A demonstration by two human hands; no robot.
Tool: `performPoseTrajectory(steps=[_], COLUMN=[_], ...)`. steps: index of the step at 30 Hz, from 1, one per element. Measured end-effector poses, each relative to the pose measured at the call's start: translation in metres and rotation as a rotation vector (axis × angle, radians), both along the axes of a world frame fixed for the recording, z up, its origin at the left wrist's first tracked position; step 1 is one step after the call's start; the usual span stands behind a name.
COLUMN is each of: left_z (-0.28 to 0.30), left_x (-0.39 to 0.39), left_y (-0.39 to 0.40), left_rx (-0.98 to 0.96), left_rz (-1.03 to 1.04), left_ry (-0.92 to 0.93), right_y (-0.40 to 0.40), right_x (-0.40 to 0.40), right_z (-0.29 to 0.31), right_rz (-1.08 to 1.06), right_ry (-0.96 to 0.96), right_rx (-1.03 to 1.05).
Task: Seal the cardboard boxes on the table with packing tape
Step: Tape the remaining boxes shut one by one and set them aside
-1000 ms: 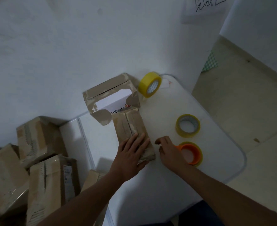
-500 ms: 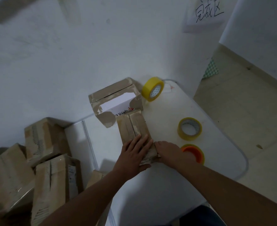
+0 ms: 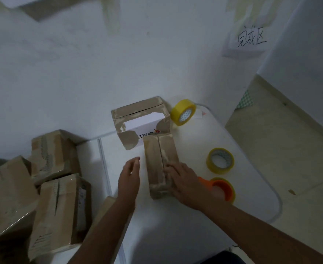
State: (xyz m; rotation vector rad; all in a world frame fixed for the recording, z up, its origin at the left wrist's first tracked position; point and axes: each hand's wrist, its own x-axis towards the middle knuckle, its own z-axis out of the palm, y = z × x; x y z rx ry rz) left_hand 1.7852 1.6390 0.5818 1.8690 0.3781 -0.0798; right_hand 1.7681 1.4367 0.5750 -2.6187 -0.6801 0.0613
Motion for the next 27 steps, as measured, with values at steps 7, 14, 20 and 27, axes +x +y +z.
performPoseTrajectory(steps=[7,14,20,27], left_z=[-0.022,-0.024,-0.027,-0.028], left_x=[-0.068,-0.074,-0.078,-0.07], left_y=[-0.001,-0.003,-0.001,0.0], left_rx=[-0.695,-0.698,-0.693,-0.608], left_rz=[0.284,0.374,0.28,0.312], left_ry=[0.486,0.396,0.395,0.318], right_y=[0.021,0.028,0.034,0.036], right_x=[0.015,-0.001,-0.015,-0.016], right_z=[-0.028,-0.034,-0.034,-0.034], right_rz=[0.093,-0.053,-0.122,-0.124], right_ry=[0.085,0.039,0.032,0.005], right_rx=[-0.335,-0.37,-0.361,-0.401])
